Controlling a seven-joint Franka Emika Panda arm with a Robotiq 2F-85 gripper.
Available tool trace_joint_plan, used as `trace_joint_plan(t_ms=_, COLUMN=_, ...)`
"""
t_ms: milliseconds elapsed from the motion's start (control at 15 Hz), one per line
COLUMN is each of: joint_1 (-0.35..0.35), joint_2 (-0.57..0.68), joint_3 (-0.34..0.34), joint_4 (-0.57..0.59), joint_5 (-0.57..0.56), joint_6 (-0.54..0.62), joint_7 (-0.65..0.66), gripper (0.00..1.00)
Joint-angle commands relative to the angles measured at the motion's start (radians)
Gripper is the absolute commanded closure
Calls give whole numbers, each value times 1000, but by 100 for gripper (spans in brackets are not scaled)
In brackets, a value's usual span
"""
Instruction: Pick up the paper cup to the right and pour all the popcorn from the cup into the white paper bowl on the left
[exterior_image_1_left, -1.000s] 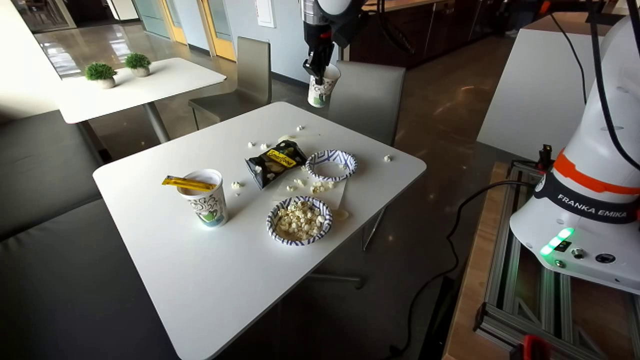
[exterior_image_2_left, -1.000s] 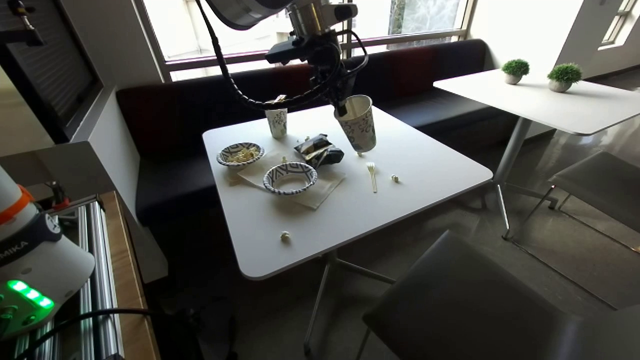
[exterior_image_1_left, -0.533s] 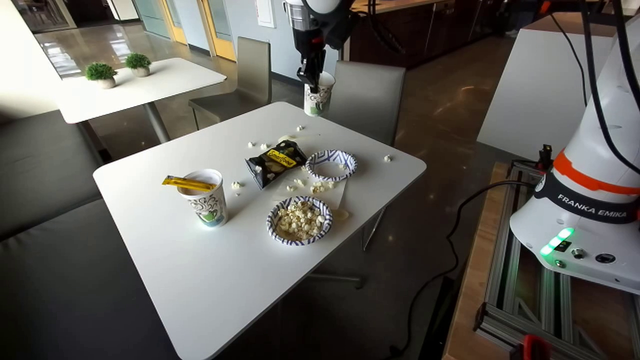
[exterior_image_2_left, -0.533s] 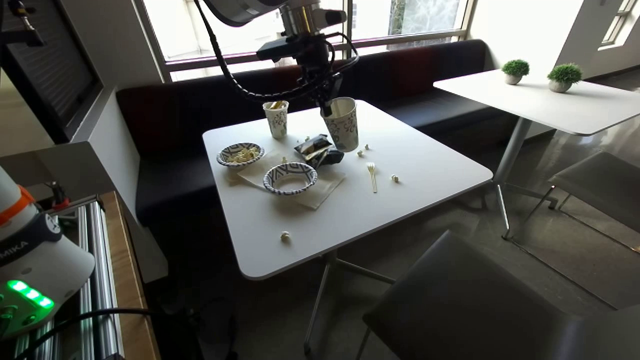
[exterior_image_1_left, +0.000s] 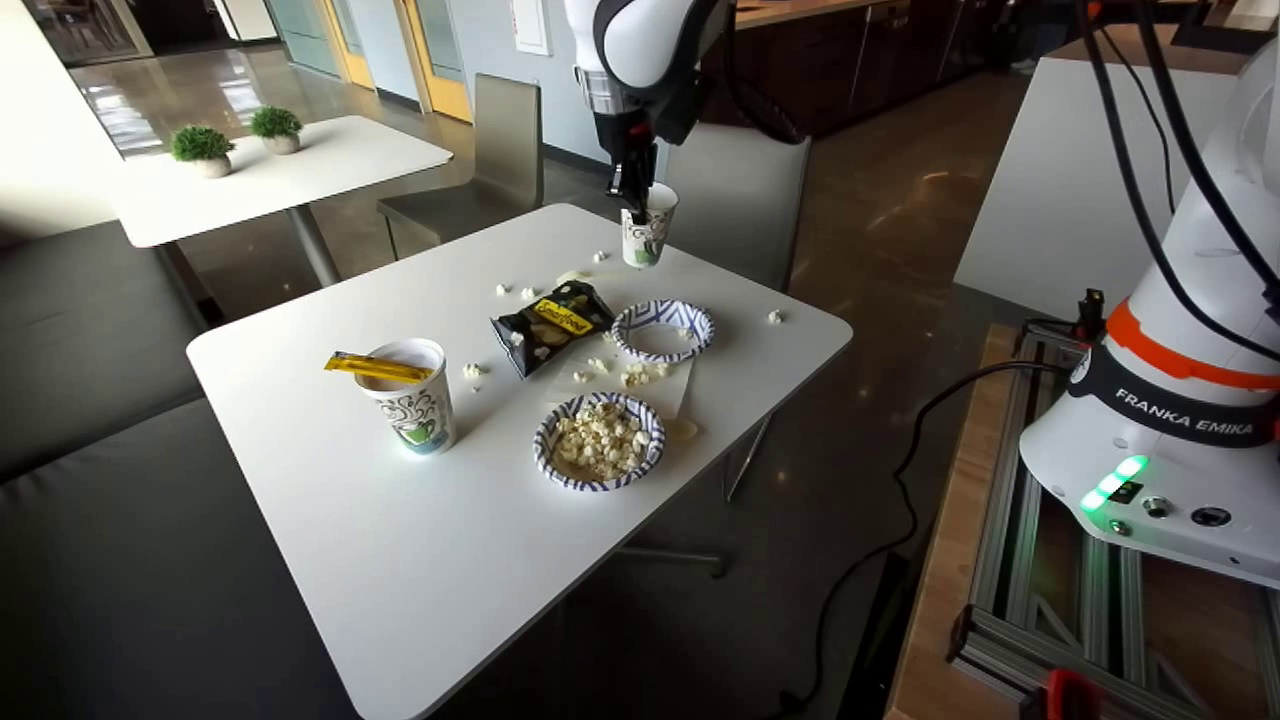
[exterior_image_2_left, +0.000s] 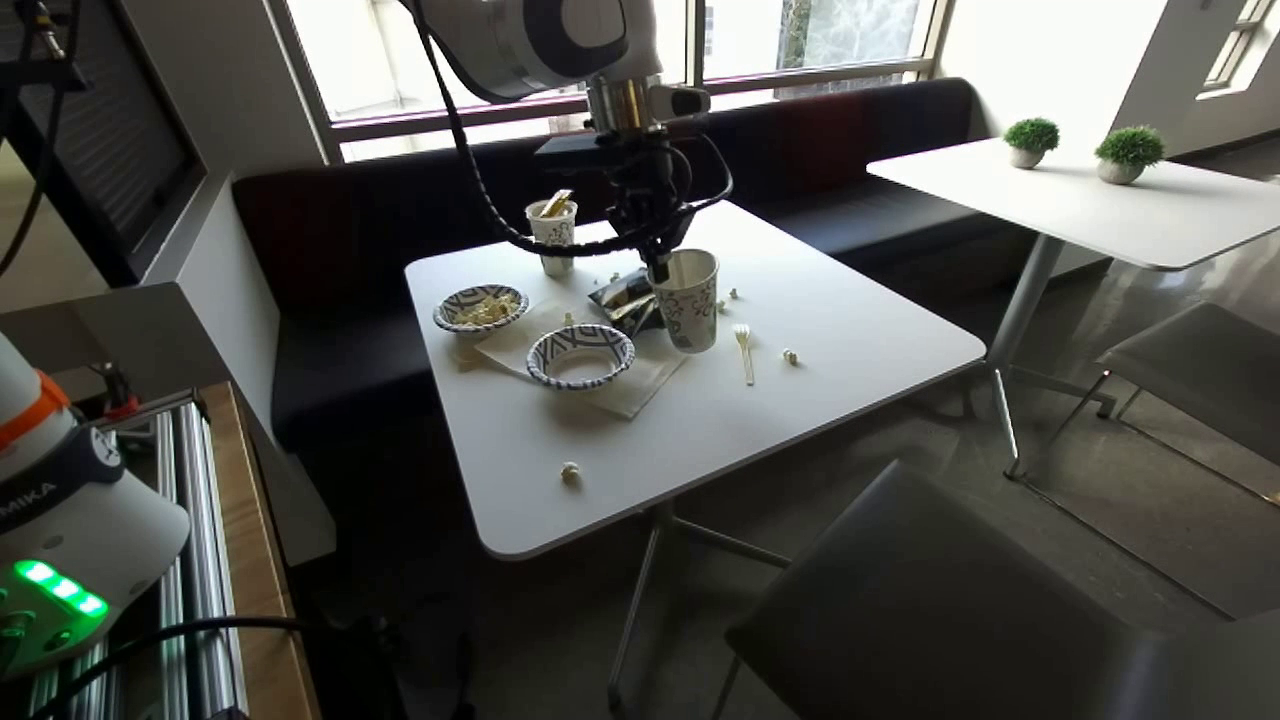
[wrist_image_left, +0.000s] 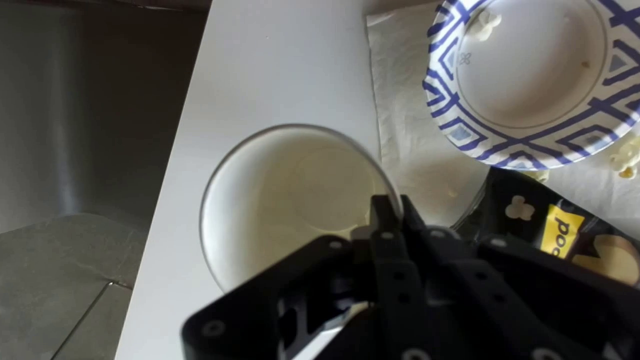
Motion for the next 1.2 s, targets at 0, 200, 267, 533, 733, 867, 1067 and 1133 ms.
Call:
trace_joint_plan(t_ms=0, joint_1=-32, joint_2=71, joint_3=20, joint_4=54, joint_5=25, joint_6=8, joint_7=-38, gripper=99)
trace_joint_plan(t_ms=200, joint_1=-40, joint_2=115, joint_3=23, joint_4=83, joint_5=24, joint_6=5, joint_7=-51, gripper=99)
trace_joint_plan(t_ms=267, joint_1=-40, joint_2=128, joint_3=21, joint_4=92, joint_5=20, joint_6=4, joint_7=-48, gripper=99)
trace_joint_plan(t_ms=533, joint_1=-40, joint_2=172, joint_3=19, joint_4=121, joint_5=14, joint_6=8, joint_7=-43, gripper=99)
trace_joint_plan(t_ms=733, joint_1=-33, joint_2=180, joint_3=14, joint_4=130, joint_5=0, joint_6=11, joint_7=-38, gripper=69)
trace_joint_plan(t_ms=867, joint_1=-33, joint_2=157, joint_3=15, joint_4=119, joint_5=-2, joint_6=1, joint_7=-49, gripper=56)
trace_joint_plan(t_ms=1067, joint_1=-12, joint_2=101, joint_3=-10, joint_4=93, joint_5=-45, joint_6=-18, joint_7=-12, gripper=32)
trace_joint_plan(t_ms=1133, joint_1=-12, joint_2=71, joint_3=-11, joint_4=79, joint_5=-46, joint_6=-34, joint_7=-7, gripper=26)
